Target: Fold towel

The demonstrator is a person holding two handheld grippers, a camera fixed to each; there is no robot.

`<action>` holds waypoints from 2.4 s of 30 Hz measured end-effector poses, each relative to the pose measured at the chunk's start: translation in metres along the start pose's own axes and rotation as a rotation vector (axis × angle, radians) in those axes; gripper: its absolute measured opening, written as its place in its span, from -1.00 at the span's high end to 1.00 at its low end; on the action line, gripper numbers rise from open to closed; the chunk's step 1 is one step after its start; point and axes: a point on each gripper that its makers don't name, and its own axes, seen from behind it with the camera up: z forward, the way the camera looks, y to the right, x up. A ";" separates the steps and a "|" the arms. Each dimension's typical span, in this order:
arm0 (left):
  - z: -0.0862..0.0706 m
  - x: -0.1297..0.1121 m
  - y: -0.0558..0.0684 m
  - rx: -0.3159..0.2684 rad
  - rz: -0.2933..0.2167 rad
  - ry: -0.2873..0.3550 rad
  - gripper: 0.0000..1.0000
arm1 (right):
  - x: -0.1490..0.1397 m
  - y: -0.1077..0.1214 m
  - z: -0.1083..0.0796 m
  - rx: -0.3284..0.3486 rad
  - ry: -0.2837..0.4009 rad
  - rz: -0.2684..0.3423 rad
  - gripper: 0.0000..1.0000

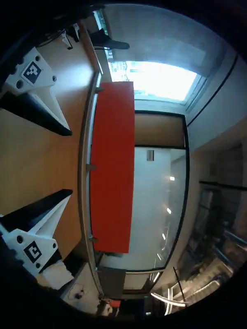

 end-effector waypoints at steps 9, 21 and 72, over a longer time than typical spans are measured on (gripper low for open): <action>0.000 -0.008 0.001 0.003 0.010 -0.003 -0.94 | 0.000 0.007 0.000 -0.008 0.008 0.024 -1.00; 0.001 -0.012 -0.002 0.007 0.009 -0.004 -0.94 | -0.002 0.011 0.001 -0.009 0.005 0.020 -1.00; 0.001 -0.016 0.001 0.006 0.012 -0.003 -0.94 | -0.077 0.099 0.004 -0.111 0.086 0.075 -1.00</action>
